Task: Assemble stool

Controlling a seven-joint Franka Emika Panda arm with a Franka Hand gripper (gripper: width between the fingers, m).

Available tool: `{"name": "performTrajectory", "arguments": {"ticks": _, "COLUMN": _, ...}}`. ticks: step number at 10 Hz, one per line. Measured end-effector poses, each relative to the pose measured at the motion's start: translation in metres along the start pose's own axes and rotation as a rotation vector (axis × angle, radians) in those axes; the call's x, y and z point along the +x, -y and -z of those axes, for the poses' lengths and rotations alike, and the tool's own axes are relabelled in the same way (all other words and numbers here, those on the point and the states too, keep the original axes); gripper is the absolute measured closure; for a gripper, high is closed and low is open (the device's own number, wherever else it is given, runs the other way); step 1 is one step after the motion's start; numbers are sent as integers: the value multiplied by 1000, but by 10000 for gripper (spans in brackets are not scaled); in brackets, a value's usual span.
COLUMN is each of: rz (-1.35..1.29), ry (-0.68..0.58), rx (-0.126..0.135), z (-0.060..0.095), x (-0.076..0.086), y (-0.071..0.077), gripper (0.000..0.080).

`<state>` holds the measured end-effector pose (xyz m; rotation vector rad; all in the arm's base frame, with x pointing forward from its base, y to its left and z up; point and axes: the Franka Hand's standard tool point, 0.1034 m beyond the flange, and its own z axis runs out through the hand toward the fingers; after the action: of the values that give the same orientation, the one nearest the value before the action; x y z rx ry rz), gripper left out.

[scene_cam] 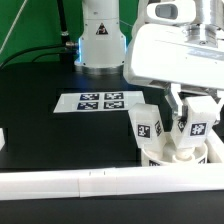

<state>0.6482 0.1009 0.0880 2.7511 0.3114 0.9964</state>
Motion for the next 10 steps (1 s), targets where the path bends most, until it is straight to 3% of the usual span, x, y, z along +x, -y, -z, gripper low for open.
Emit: {"name": "performTrajectory", "arguments": {"ticks": 10, "rz": -8, "ry": -4, "rx": -5, "z": -2, "x": 3, "y": -1, "gripper": 476}}
